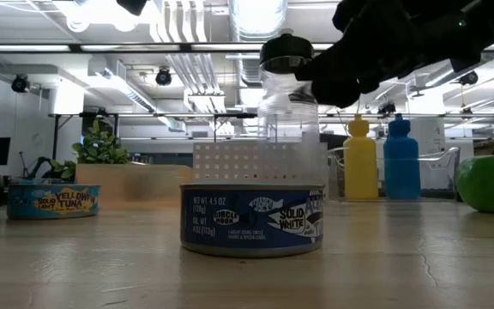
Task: Pick & Place Food Item
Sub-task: Put the black water bottle into the transparent bin
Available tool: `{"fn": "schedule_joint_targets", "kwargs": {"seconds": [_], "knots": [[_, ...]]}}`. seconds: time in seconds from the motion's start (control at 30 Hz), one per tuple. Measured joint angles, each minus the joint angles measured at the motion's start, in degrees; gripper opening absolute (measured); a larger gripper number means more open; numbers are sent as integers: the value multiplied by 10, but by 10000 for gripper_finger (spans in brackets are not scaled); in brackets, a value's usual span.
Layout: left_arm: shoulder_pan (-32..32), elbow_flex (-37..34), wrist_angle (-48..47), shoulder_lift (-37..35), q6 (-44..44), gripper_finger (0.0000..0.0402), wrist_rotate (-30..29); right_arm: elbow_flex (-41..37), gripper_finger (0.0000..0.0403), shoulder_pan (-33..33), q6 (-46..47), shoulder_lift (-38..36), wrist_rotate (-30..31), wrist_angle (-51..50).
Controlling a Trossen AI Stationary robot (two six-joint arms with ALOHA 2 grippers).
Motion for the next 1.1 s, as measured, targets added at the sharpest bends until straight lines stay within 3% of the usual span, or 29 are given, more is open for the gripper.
{"fn": "schedule_joint_targets", "kwargs": {"seconds": [1.1], "knots": [[0, 0, -12, 0, 0, 24, 0, -5, 384, -41, -35, 87, -68, 168]]}}
